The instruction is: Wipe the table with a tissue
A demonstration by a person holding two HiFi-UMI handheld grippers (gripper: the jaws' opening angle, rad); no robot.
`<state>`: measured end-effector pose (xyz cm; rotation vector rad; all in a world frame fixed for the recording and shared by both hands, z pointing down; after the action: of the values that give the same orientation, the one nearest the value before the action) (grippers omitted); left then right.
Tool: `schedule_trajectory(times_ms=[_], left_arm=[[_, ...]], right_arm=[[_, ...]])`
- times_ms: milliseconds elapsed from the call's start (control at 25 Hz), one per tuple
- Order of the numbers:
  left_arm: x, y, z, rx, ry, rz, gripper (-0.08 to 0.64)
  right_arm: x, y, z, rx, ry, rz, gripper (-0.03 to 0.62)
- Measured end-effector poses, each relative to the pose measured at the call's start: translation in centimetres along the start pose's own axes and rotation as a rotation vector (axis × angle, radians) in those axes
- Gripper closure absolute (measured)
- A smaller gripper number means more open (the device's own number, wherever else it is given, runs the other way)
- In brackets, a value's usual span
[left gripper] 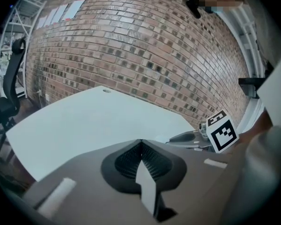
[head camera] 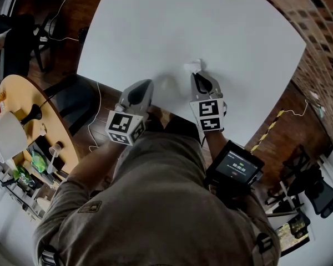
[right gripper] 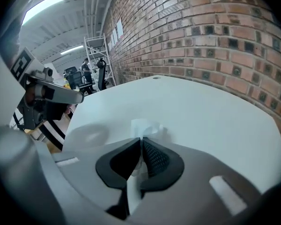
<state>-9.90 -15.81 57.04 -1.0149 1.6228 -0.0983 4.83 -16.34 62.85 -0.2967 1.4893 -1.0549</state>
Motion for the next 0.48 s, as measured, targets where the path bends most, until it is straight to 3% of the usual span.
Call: schedule_trajectory(times_ms=[480], left_arm=[[0.4, 0.9, -0.2, 0.022, 0.001, 0.010, 0.558]], right_arm=[[0.5, -0.8, -3.6, 0.103, 0.082, -0.032, 0.565]])
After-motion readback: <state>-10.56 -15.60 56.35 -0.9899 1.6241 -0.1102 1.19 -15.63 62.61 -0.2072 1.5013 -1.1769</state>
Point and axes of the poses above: the fingertips, and each gripper's own axes: y backward along the fingers, z to its right, x out of its top, the point moved 1 cm from there along y, backward along the fingers, and after that the axes turned 3 degrees about -y, right-handed, at the moved point
